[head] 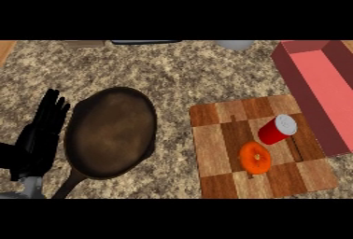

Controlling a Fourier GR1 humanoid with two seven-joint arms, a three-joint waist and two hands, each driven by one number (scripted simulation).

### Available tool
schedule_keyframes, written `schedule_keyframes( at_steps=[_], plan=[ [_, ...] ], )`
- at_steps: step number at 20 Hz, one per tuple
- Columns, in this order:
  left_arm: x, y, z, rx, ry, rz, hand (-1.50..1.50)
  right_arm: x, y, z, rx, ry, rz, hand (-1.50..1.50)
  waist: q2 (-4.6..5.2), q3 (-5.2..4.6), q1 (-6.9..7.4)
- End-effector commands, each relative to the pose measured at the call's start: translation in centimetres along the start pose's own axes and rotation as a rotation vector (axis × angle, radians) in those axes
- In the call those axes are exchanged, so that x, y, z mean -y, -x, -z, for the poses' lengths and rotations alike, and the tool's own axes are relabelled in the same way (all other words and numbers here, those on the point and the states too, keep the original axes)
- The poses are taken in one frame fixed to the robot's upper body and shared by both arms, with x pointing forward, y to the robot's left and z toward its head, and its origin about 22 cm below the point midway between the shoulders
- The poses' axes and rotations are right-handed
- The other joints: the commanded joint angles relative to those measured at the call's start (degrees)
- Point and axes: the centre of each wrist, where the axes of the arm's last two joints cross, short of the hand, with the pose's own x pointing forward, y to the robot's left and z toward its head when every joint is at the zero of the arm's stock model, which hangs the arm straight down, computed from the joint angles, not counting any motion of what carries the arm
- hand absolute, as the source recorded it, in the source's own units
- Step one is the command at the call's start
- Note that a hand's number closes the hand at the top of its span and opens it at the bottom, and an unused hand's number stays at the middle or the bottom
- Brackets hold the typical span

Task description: Pick the squash from the cutting board and place it in the cardboard box

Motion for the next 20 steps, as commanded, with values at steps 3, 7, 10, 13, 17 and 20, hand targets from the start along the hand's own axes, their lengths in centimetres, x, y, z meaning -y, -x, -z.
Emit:
schedule_keyframes(
  at_steps=[3,7,10,13,17,20],
  plan=[
    [1.8,-0.6,0.5,0.013,0.039,-0.008,0.00,4.4,-2.3,-3.7,-0.124,-0.311,-0.205,-1.50,0.85,-0.13,2.79],
    [1.3,-1.6,0.9,0.021,0.046,0.009,0.00,5.8,-7.5,-5.0,-0.209,-0.414,-0.198,-1.50,0.72,-0.07,4.01],
    [3.0,-2.3,1.9,0.014,0.070,-0.024,0.00,6.0,-12.1,-4.5,-0.212,-0.424,-0.159,-1.50,0.86,0.05,4.28],
    [2.4,-1.2,2.0,0.013,0.087,-0.012,0.00,5.7,-15.0,-4.1,-0.187,-0.436,-0.133,-1.50,0.63,0.19,4.92],
    [3.1,-1.6,2.2,0.006,0.096,-0.014,0.00,4.2,-16.4,-2.9,-0.183,-0.443,-0.120,-1.50,0.70,0.17,5.66],
    [3.9,-0.4,1.3,0.015,0.077,-0.011,0.00,3.6,-17.1,-3.1,-0.220,-0.435,-0.115,-1.50,0.38,0.17,5.19]
  ],
)
